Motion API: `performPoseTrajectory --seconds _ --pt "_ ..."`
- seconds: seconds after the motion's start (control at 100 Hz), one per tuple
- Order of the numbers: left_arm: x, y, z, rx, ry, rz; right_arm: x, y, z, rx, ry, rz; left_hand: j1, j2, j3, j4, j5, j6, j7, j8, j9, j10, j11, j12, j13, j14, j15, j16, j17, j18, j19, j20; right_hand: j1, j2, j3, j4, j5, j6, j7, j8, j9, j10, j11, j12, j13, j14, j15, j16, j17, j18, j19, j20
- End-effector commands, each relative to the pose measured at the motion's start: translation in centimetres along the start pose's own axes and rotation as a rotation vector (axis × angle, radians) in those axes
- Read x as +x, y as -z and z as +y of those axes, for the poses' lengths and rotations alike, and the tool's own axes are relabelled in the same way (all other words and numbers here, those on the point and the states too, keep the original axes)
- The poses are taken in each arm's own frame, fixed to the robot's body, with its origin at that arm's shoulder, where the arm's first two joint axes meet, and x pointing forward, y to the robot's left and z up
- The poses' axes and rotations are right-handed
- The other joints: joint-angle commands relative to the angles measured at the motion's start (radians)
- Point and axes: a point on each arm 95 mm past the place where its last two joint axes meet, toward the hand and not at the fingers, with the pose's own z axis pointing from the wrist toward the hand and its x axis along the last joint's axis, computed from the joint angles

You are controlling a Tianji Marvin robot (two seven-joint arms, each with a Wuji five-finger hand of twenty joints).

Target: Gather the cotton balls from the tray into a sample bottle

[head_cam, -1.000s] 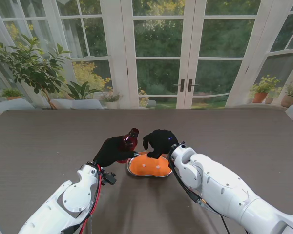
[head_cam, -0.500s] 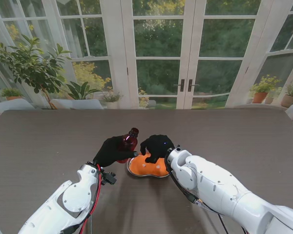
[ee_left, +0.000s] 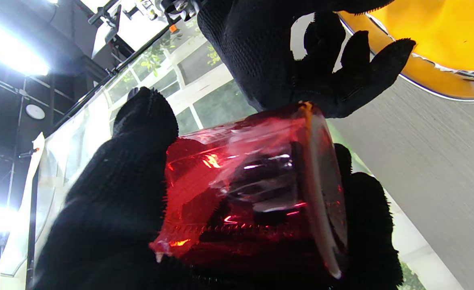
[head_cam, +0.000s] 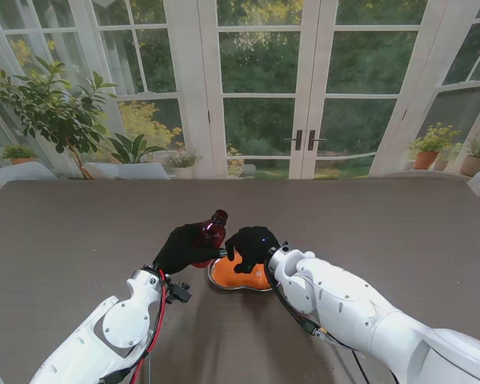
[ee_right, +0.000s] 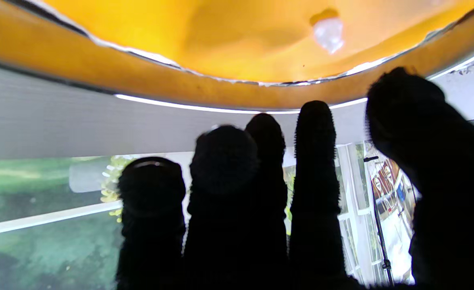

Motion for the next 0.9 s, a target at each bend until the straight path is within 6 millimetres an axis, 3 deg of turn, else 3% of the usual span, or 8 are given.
performPoseTrajectory --seconds 0.0,0.89 --pt "0.24 -0.11 0.24 -0.016 0.006 0.007 0.38 -0.12 -0.39 0.021 0.007 0.008 0.159 0.287 0.147 0.023 0.163 -0.158 0.089 0.013 0.064 -0.057 0.005 0.007 0.020 0.051 0.010 -0.001 -0.038 -0.021 -0.019 0.002 -0.010 -0.063 0.055 0.026 0.025 -0.018 -0.012 0.006 0.023 -0.023 0.036 0.023 0.049 -0.014 0.040 0.020 0.016 0.021 0.068 0.003" --pt "0.24 -0.19 0.50 -0.024 0.012 0.007 0.47 -0.44 -1.37 0.056 0.134 0.027 0.151 0.289 0.153 0.021 0.167 -0.157 0.086 0.014 0.066 -0.054 0.004 0.007 0.020 0.052 0.009 -0.001 -0.039 -0.021 -0.019 0.002 -0.019 -0.091 0.048 0.021 0.051 0.010 -0.024 0.009 0.058 -0.034 0.061 0.080 0.049 -0.028 0.129 0.039 0.048 0.022 0.097 0.006"
